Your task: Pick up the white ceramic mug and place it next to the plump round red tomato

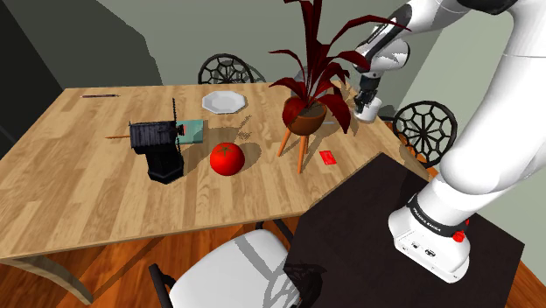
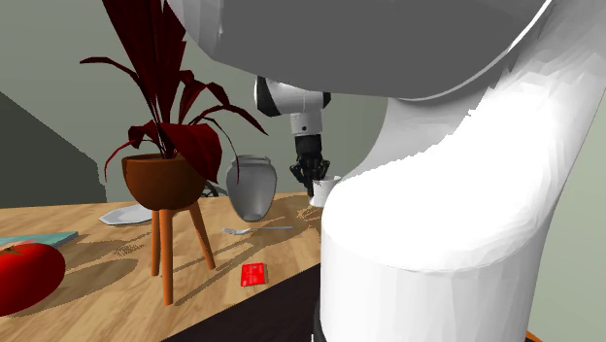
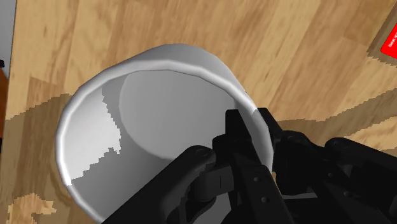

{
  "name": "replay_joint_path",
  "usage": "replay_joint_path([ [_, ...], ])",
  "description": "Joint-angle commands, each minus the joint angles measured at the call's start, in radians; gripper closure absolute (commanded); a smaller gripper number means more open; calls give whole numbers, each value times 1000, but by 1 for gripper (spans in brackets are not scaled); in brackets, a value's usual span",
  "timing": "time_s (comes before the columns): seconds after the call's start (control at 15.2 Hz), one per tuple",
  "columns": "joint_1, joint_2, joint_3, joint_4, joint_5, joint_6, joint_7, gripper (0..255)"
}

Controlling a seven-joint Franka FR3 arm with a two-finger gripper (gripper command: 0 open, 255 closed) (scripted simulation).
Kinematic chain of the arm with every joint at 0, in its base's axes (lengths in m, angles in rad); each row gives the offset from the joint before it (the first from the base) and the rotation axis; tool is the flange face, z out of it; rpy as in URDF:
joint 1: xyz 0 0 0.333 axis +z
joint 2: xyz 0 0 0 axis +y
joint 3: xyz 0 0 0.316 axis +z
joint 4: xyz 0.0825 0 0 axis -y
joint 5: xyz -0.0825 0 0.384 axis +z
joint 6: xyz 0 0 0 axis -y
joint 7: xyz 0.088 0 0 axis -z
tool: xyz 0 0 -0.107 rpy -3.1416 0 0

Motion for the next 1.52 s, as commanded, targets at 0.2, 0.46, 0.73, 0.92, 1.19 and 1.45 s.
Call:
replay_joint_path([
  [0.2,9,-53,-11,9,-23,-59,12,255],
  [0.46,15,-93,-18,18,-40,-107,21,255],
  [0.73,20,-131,-22,32,-56,-156,29,255],
  [0.92,37,-155,-16,20,-67,-169,58,255],
  [1.19,96,-202,21,-36,-87,-165,165,255],
  [1.45,152,-234,64,-73,-97,-166,271,255],
])
